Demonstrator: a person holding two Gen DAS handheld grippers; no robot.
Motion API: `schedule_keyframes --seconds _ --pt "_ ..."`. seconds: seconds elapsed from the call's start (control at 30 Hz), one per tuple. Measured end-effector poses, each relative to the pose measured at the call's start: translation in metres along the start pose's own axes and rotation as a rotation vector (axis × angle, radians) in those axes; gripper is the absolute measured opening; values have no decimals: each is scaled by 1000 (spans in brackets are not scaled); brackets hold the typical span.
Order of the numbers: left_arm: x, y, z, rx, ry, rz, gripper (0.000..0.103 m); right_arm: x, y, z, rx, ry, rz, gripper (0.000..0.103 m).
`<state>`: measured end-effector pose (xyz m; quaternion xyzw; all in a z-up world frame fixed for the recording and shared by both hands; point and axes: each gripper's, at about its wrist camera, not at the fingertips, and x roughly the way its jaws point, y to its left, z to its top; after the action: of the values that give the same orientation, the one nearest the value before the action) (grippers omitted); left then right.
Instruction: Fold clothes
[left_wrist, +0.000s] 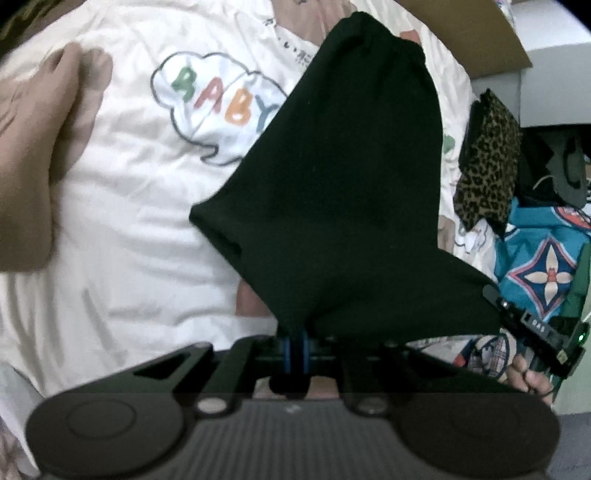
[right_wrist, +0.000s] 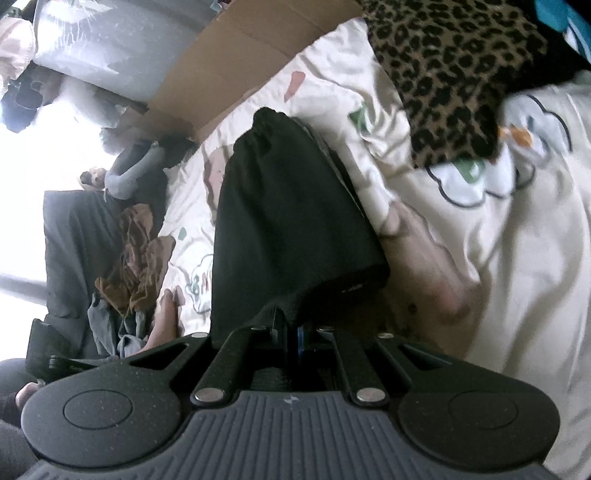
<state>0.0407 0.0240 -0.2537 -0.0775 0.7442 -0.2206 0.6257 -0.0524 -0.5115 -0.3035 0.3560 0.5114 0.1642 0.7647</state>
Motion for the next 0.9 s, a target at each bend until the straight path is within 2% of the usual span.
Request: schedule_keyframes --seconds 0.3,0.7,0.9 --pt "-11 -29 48 192 -35 85 6 16 17 30 -39 -49 -15 3" --pt "9 -48 104 365 28 174 6 45 33 66 -74 -81 -30 3" --pt "21 -55 142 452 66 185 6 59 26 76 -67 -92 -39 3"
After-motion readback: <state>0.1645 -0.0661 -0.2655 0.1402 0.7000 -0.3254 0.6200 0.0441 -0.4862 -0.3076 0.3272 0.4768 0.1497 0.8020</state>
